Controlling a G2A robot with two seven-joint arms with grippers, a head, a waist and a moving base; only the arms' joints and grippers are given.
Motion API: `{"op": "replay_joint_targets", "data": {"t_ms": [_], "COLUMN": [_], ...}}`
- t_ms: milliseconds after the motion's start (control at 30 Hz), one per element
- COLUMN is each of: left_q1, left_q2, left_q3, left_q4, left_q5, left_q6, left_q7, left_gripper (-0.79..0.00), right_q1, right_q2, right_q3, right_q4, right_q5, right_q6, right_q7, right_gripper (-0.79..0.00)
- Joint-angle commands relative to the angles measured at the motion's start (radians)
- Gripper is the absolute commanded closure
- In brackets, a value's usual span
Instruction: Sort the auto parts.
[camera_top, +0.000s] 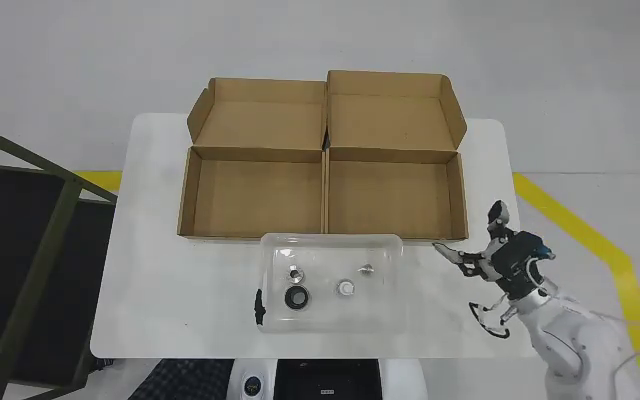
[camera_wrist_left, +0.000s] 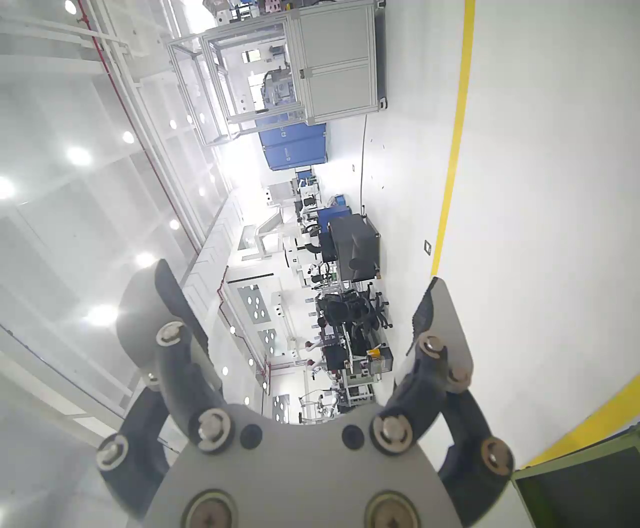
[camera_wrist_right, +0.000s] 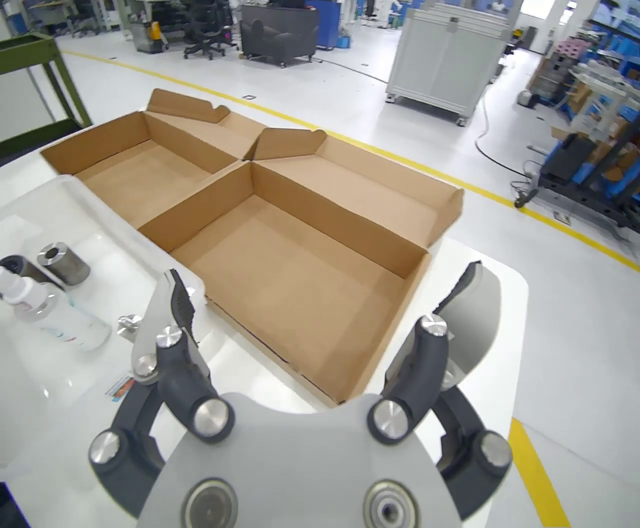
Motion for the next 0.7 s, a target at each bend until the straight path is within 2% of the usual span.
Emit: {"op": "replay_joint_targets", "data": {"t_ms": [0, 133, 267, 533, 667], "left_q1": [0.0, 0.0, 0.0, 0.0, 0.0], "left_q2": [0.0, 0.0, 0.0, 0.0, 0.0], "left_q3": [0.0, 0.0, 0.0, 0.0, 0.0], "left_q4": [0.0, 0.0, 0.0, 0.0, 0.0], "left_q5": [0.0, 0.0, 0.0, 0.0, 0.0], "left_q6": [0.0, 0.0, 0.0, 0.0, 0.0], "left_q7": [0.0, 0.0, 0.0, 0.0, 0.0], "left_gripper": [-0.785, -0.785, -0.785, -0.785, -0.785], "right_q1": [0.018, 0.057, 0.09, 0.154, 0.192], "right_q2": [0.006, 0.018, 0.022, 0.022, 0.023], "right_q3": [-0.021, -0.08, -0.173, -0.363, -0.408], "right_q4": [-0.024, -0.062, -0.077, -0.068, -0.037], "right_q5": [-0.016, -0.059, -0.073, -0.039, 0.004], "right_q6": [-0.075, -0.188, -0.222, -0.231, -0.224], "right_q7": [0.047, 0.141, 0.208, 0.353, 0.409], "right_gripper": [-0.785, -0.785, -0.785, -0.785, -0.785]}}
